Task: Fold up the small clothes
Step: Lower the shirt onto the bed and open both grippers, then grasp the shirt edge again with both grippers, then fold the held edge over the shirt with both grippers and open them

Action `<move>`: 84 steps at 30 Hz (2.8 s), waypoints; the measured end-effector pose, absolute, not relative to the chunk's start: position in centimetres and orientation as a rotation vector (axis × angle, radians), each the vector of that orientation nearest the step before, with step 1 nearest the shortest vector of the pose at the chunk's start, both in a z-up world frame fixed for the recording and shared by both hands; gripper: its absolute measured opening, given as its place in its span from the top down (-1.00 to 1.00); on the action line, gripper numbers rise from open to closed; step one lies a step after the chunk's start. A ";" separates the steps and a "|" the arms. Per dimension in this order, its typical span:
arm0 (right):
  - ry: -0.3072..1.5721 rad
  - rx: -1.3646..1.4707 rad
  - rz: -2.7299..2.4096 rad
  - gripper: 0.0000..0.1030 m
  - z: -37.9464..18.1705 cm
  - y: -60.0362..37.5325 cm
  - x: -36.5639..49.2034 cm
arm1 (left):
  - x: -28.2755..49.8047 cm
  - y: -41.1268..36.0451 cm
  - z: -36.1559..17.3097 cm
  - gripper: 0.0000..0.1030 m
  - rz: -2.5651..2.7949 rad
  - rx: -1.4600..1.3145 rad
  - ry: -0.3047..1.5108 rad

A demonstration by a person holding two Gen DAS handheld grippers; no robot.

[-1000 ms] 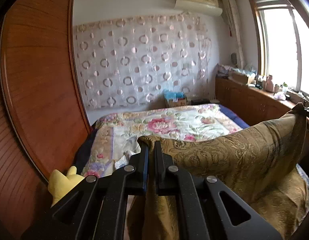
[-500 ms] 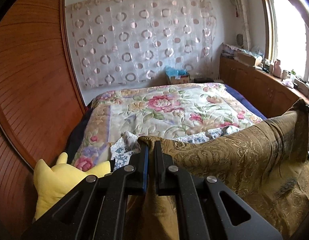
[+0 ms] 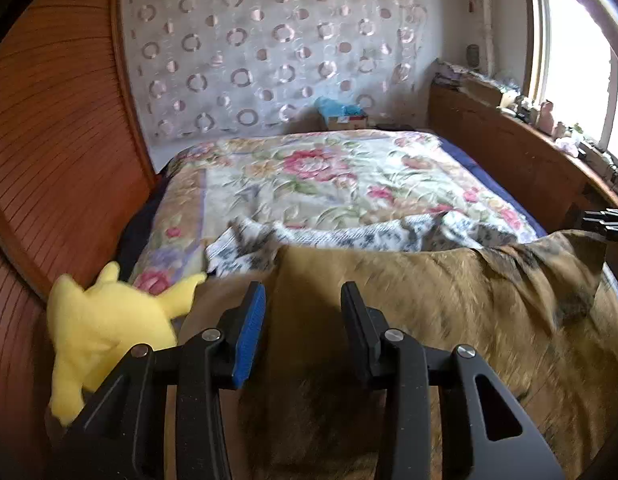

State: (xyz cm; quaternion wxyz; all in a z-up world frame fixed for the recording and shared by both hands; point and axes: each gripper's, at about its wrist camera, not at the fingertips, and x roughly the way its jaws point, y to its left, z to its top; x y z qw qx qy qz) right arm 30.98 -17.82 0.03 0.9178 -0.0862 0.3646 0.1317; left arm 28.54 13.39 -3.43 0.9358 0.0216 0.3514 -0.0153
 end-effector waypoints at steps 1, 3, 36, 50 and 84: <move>0.768 -0.172 0.280 0.22 -0.5 -18.2 30.6 | 27.9 13.5 -3.7 0.22 -0.030 0.036 0.723; 0.800 -0.160 0.281 0.22 -1.4 -18.9 29.9 | 27.3 13.7 -3.9 0.22 -0.039 0.022 0.732; 0.821 -0.134 0.307 0.92 -2.8 -19.8 28.4 | 24.4 10.9 -5.1 0.22 -0.056 0.031 0.804; 0.724 -0.132 0.323 0.95 -1.2 -19.3 27.4 | 24.0 11.6 -5.5 0.94 -0.064 -0.021 0.796; 0.591 -0.046 0.319 0.95 -1.7 -25.4 1.8 | 4.1 12.5 -4.2 0.94 -0.082 -0.157 0.619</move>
